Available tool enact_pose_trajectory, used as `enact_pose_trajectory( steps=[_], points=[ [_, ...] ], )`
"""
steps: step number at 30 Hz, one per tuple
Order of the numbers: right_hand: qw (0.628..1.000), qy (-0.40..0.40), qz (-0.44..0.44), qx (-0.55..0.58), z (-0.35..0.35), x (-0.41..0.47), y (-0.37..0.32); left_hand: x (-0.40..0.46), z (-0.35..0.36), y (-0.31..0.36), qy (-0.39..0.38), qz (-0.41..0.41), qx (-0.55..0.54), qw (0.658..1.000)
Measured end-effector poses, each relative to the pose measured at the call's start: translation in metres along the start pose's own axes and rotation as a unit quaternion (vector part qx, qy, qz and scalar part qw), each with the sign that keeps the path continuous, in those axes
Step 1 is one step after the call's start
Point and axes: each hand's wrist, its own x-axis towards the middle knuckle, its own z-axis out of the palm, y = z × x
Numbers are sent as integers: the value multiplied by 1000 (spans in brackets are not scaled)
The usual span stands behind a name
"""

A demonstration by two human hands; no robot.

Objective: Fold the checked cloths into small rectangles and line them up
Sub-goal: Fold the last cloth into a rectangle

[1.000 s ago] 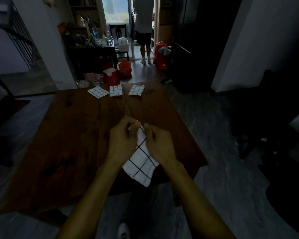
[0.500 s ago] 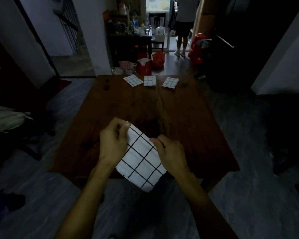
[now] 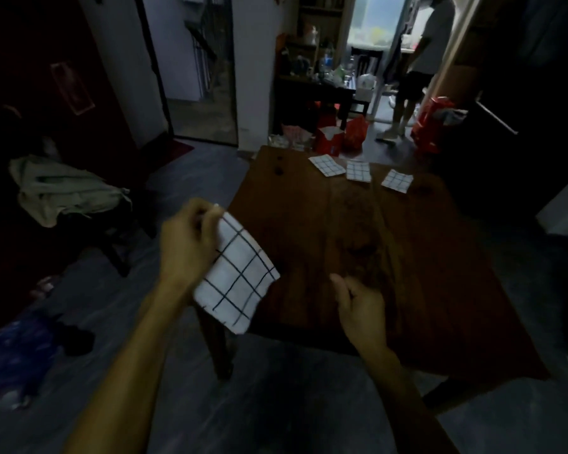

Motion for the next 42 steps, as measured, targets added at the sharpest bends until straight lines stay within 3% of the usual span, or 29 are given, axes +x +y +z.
enact_pose_trajectory(
  steps=[3, 6, 8, 13, 17, 20, 31, 42],
  points=[
    [997, -41, 28, 52, 33, 10, -52, 4, -17, -10, -81, 22, -6, 996],
    [969, -203, 18, 138, 66, 25, -108, -2, -26, -22, -123, 58, -27, 990],
    [944, -264, 29, 197, 79, 30, -129, 0, -38, -28, -131, 63, -53, 988],
    [931, -211, 97, 283, 93, 37, -142, 5, -71, -51, -62, -67, -91, 992],
    [906, -181, 167, 345, 101, 46, -143, -14, -79, -65, -53, -221, -195, 954],
    [895, -199, 178, 356, 114, 49, -141, -31, -72, -72, -47, -209, -182, 960],
    [849, -313, 175, 389, 159, 51, -133, -43, -73, -91, 159, -212, -51, 963],
    [856, -388, 139, 313, 309, 75, -214, 11, -165, -213, 211, -254, -57, 942]
  ],
)
